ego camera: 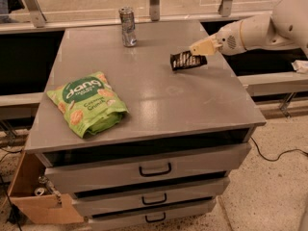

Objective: Pick rxbar chocolate

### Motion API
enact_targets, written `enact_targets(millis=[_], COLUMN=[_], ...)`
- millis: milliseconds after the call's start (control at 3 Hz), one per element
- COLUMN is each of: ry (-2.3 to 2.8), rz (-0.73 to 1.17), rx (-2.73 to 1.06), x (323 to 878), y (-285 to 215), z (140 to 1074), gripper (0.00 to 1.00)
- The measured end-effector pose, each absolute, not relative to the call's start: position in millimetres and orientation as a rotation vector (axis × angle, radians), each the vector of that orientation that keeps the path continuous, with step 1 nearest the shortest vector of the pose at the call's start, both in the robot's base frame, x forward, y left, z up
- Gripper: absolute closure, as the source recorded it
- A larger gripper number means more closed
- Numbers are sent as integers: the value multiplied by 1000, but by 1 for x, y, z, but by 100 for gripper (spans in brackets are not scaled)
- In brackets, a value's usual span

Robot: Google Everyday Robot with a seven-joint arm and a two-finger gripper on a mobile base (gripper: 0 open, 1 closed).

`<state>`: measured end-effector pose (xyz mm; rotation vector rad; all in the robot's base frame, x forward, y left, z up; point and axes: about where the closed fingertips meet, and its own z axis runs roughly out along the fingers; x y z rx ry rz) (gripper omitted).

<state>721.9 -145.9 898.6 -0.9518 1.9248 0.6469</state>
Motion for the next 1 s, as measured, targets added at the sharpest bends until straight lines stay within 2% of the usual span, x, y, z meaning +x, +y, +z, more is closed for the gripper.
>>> enact_targets(millis=[667, 1000], ry=[1761, 1748], rz=[654, 653], rx=[-955, -953], x=[695, 692], y=[-141, -140], z=[974, 980], gripper=[100, 100])
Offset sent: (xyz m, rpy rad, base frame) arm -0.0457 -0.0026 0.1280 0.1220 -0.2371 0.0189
